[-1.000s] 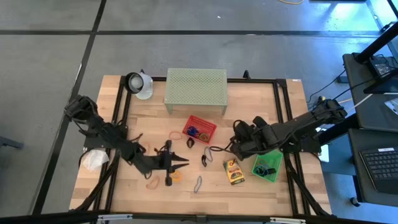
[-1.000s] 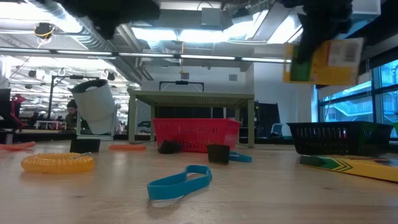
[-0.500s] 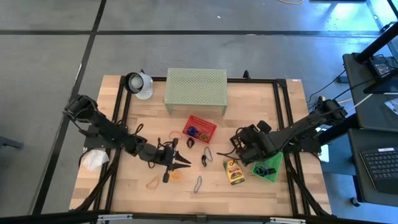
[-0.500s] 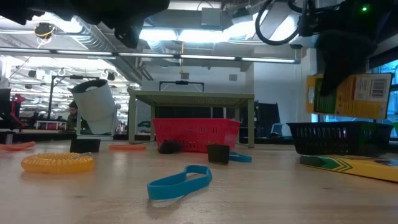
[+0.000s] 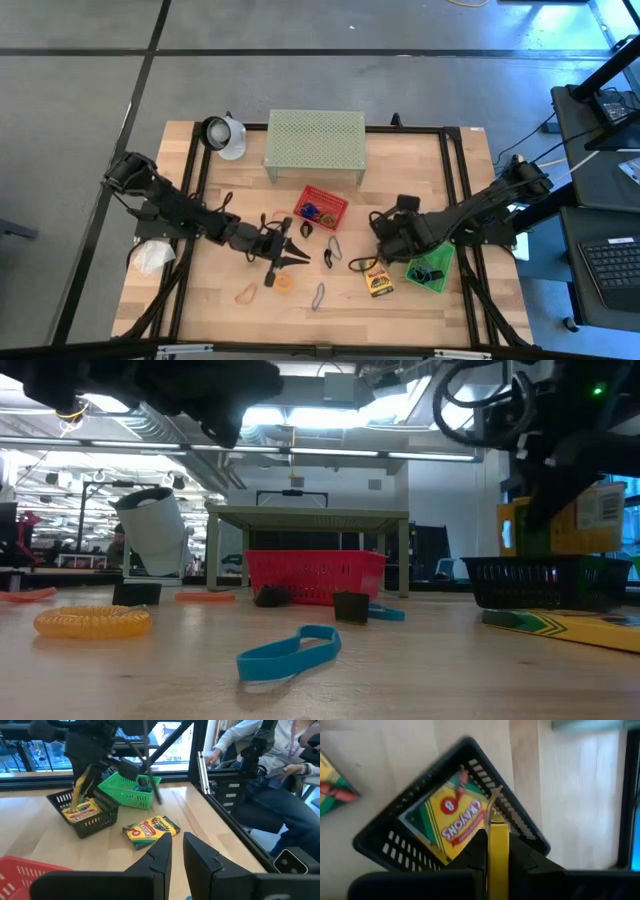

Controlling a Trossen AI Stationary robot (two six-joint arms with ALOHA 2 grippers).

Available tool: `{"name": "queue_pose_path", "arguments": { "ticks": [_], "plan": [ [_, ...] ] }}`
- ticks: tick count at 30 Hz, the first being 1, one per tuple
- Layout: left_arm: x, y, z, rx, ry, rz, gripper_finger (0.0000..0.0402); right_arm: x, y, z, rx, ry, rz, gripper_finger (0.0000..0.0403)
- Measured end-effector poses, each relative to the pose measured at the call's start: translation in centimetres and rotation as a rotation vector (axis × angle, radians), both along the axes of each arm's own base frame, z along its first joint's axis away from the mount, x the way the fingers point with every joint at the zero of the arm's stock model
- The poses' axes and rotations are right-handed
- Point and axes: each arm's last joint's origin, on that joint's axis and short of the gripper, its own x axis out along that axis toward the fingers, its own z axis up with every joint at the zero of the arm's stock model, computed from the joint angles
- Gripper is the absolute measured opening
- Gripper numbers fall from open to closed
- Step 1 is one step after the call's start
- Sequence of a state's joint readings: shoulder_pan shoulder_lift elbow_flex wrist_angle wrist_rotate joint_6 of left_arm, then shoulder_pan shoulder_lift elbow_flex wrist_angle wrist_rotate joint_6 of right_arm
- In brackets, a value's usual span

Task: Pick & Place Office Desk Supplies
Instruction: Put the crayon box into the black bin

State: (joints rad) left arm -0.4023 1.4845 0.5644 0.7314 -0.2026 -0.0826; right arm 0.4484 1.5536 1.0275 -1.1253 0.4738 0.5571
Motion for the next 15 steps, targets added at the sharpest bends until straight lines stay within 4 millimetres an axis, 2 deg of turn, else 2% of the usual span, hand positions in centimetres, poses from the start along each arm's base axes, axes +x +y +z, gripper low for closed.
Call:
{"name": "queue_pose_path", "arguments": {
  "ticks": [8, 15],
  "plan": [
    [0.2, 0.5, -0.1, -0.008, 0.016, -0.042, 0.0041, 1.3, 0.6, -0.8, -0.021, 0.035, 0.245, 0.0031],
    [0.2, 0.5, -0.3, -0.005, 0.034, -0.042, 0.0040, 2.2, 0.7, -3.3, -0.021, 0.201, 0.352, 0.0031]
  ]
}}
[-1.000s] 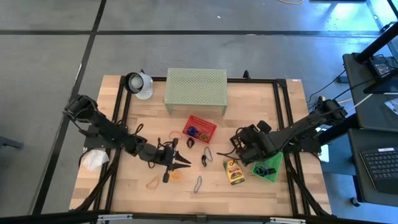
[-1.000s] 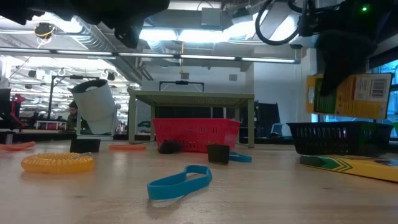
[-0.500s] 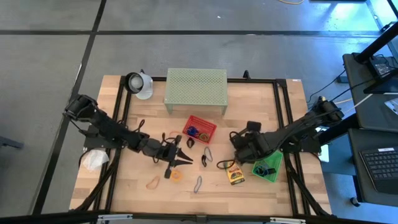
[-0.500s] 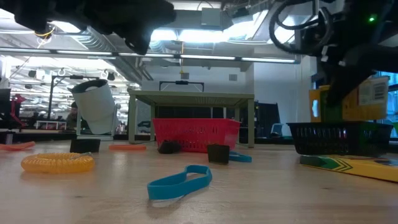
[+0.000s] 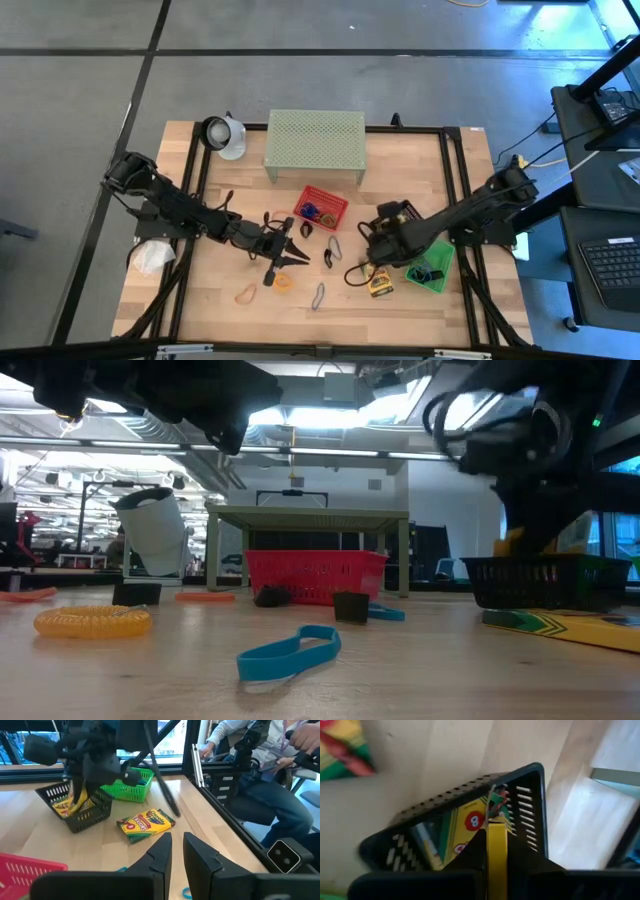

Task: Pick & Place Office Desk Supplies
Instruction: Put the crayon box into the black bin

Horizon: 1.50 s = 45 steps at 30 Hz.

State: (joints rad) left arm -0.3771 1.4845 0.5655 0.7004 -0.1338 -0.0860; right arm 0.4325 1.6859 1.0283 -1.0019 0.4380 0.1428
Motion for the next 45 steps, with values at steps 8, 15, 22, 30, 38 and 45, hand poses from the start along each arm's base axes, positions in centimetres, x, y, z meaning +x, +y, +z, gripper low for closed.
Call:
{"name": "queue_pose_path", "arguments": {
  "ticks": [8, 15, 22, 30, 38, 45],
  "plan": [
    [0.0, 0.0, -0.1, -0.026, 0.014, 0.003, 0.0039, 0.6, -0.2, -0.8, -0.093, -0.024, 0.016, 0.0031],
    [-0.1, 0.0, -0.2, -0.039, 0.030, 0.005, 0.0040, 0.7, -0.1, -0.8, -0.063, -0.062, -0.042, 0.0046],
    [-0.1, 0.0, -0.2, -0.033, 0.033, 0.004, 0.0040, 0.6, 0.0, -0.9, -0.017, -0.069, -0.103, 0.0126],
    [-0.1, 0.0, -0.2, -0.022, 0.030, 0.001, 0.0040, 0.6, 0.0, -0.9, 0.020, -0.049, -0.110, 0.0115],
    [-0.1, 0.0, -0.2, -0.013, 0.028, -0.001, 0.0042, 0.9, -0.1, -0.4, 0.041, -0.083, -0.210, 0.0130],
    [-0.1, 0.0, -0.2, -0.014, 0.029, 0.000, 0.0039, 2.3, 0.7, 1.7, 0.132, -0.130, -0.248, 0.0166]
  ]
}}
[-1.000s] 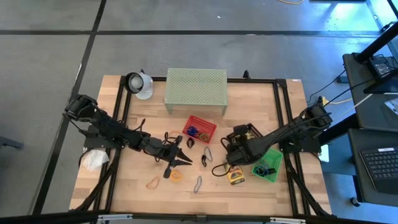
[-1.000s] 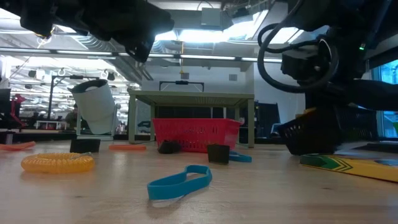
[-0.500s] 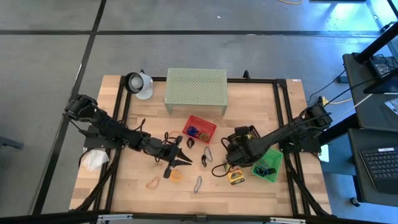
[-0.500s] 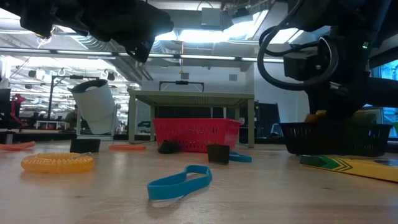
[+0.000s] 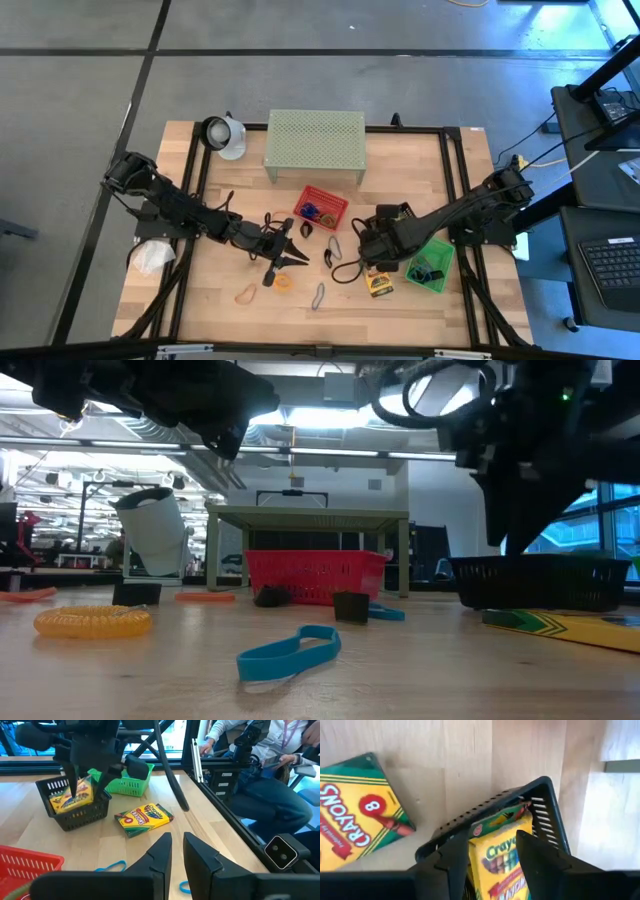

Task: Pick & Place Office Desk Supplies
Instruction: Put the crayon box into the black bin

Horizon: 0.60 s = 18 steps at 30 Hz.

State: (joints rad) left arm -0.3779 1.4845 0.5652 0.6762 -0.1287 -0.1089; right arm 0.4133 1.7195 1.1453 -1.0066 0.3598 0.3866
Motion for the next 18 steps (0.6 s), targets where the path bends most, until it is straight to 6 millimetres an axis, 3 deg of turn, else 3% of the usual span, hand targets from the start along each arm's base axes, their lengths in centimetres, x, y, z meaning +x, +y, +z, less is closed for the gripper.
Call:
{"name": "queue_pose_path", "arguments": {
  "ticks": [11, 18],
  "plan": [
    [0.0, -0.1, 0.0, -0.018, 0.006, -0.042, 0.0043, 0.7, 0.6, 2.3, 0.039, -0.030, -0.065, 0.0176],
    [0.0, -0.1, 0.0, -0.020, 0.007, -0.041, 0.0042, 1.2, 3.7, 6.0, 0.082, -0.177, -0.044, 0.0176]
  ]
}}
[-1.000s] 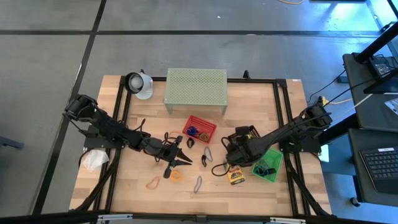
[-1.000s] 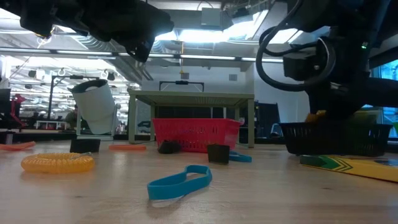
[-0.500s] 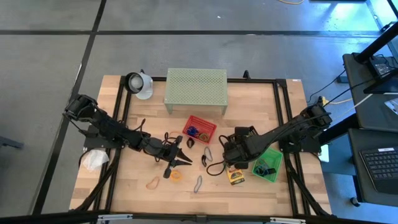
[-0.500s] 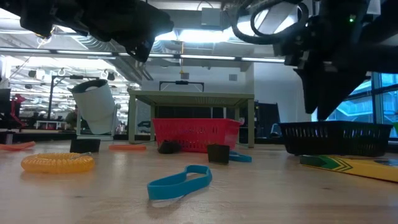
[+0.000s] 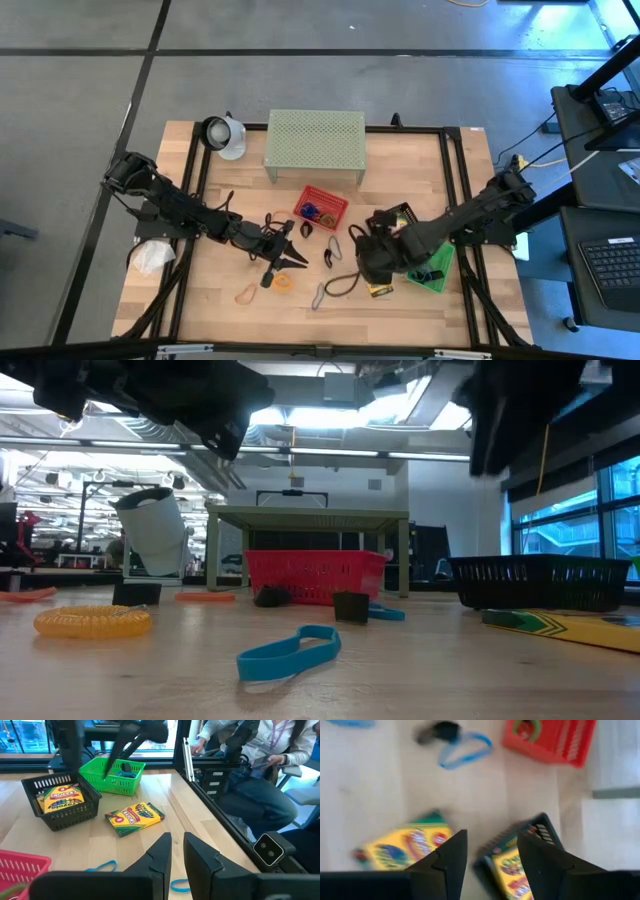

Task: Pick & Place Office Desk Supplies
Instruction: Put the crayon box into the black bin

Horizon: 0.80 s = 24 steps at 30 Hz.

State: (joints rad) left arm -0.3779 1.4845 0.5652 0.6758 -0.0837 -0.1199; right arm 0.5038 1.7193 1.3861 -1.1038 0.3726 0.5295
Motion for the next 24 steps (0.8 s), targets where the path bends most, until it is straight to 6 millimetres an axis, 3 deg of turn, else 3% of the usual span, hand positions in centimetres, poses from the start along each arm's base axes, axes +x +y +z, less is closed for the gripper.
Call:
{"name": "queue_pose_path", "arguments": {
  "ticks": [10, 15, 19, 24],
  "plan": [
    [-0.1, 0.0, 0.1, -0.014, 0.007, 0.004, 0.0041, -3.4, 6.6, 1.4, 0.143, -0.134, -0.053, 0.0158],
    [-0.8, 0.1, 2.3, -0.105, -0.066, 0.007, 0.0041, -4.9, 9.3, 1.6, 0.180, -0.251, -0.059, 0.0128],
    [-2.3, -0.3, 4.3, -0.093, -0.159, -0.046, 0.0044, -5.5, 10.7, 0.5, 0.147, -0.263, -0.050, 0.0100],
    [-4.2, -0.1, 4.5, -0.077, -0.180, -0.056, 0.0043, -4.7, 12.2, -2.1, 0.169, -0.210, -0.035, 0.0074]
  ]
}}
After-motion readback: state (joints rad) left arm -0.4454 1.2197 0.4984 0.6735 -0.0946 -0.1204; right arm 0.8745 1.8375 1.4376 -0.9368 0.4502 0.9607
